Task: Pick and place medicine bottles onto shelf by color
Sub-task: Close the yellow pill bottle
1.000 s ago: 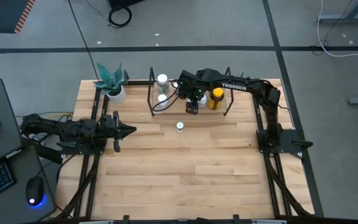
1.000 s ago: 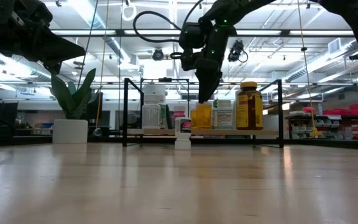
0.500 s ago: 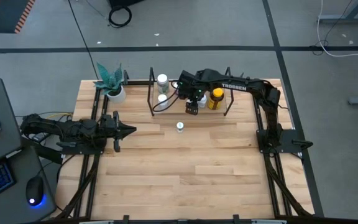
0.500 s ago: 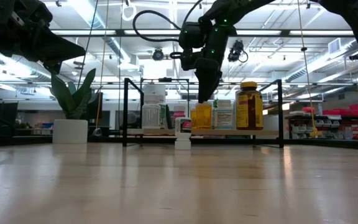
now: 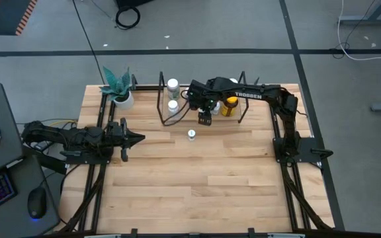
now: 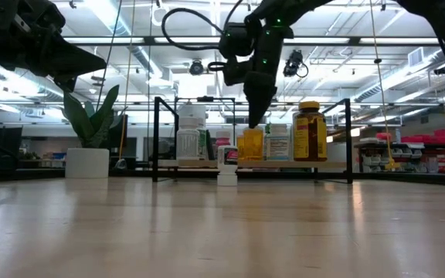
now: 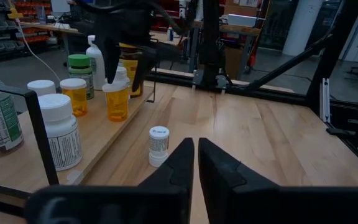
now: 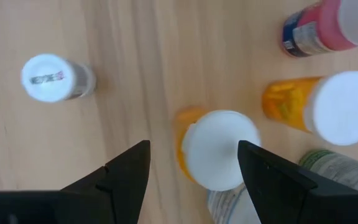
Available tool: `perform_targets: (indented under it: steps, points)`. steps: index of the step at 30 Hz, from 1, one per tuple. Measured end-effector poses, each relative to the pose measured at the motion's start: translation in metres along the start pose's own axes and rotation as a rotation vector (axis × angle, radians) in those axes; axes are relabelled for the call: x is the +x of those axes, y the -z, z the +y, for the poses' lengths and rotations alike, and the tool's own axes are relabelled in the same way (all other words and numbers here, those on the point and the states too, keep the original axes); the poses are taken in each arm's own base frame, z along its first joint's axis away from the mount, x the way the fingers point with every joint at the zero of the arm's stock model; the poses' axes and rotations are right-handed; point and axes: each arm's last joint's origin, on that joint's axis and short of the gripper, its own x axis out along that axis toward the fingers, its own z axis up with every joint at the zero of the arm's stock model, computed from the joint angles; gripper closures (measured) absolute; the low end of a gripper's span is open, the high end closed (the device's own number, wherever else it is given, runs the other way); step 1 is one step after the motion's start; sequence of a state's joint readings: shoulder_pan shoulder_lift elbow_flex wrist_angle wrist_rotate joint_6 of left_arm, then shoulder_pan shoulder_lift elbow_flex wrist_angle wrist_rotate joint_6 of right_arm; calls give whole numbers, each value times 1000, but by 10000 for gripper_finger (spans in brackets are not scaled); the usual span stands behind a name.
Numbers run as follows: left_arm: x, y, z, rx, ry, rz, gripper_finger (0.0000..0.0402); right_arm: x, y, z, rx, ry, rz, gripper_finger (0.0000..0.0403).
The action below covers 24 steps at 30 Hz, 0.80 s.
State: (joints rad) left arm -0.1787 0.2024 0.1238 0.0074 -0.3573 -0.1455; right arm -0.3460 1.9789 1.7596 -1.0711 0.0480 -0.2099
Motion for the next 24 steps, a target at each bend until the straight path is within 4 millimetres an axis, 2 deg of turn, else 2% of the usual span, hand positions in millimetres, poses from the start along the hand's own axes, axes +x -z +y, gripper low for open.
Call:
perform_targets:
  steps: [5,15,24]
  points:
    - [0,0,0,0,0,0,366,0,-1,6,-18,-2,4,153]
    - [0,0,0,0,0,0,376,0,-1,8,-3,-19,5,153]
    - [0,0,0,0,0,0,366,0,-1,9,-1,-22,4,153]
